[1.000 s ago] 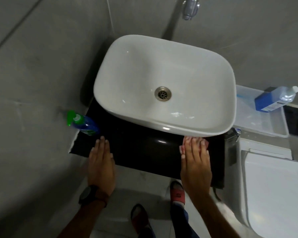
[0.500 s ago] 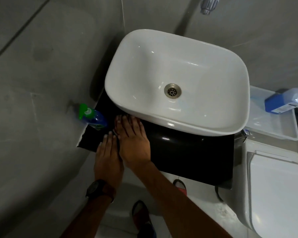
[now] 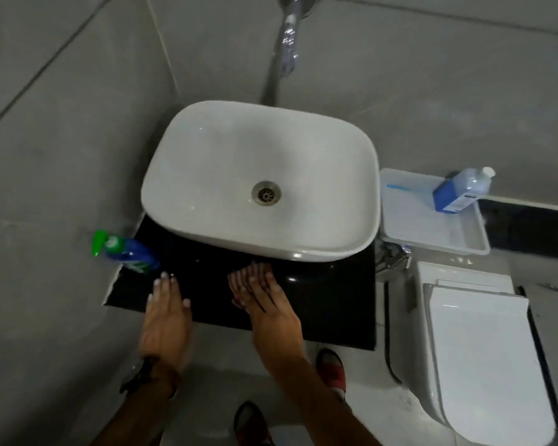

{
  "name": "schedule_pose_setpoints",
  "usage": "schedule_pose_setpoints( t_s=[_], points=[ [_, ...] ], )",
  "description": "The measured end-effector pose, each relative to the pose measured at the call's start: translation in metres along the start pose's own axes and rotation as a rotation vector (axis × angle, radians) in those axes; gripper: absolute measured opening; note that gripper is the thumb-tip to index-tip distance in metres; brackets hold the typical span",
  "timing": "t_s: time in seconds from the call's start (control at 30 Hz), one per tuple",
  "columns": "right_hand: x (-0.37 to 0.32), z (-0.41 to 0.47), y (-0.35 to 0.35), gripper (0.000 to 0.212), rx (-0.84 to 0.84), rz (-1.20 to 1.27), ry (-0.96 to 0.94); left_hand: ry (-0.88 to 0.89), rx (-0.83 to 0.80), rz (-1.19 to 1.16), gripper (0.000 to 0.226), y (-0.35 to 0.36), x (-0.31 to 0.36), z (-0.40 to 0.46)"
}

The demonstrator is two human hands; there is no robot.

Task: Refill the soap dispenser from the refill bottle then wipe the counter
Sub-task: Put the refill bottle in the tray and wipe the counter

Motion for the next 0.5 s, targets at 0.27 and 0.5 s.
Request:
schedule_pose_setpoints(
  t_s=[0.27, 0.5],
  points=[
    [0.097, -0.038, -0.095, 0.059, 0.076, 0.062, 0.16, 0.384, 0.008, 0.005, 0.068, -0.006, 0.169, -0.039],
    [0.168, -0.037, -0.138, 0.05, 0.111, 0.1, 0.211, 0.515, -0.018, -0.098, 0.061, -0.01, 0.316, -0.043]
  ],
)
Point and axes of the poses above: each hand's wrist, its own z-axis towards the middle knuckle, its own y-axis out of the palm, x = y × z, the point moved 8 cm from there along z, towards the middle knuckle, and after that the axes turned 14 degrees about z, right-handed, at the moved point
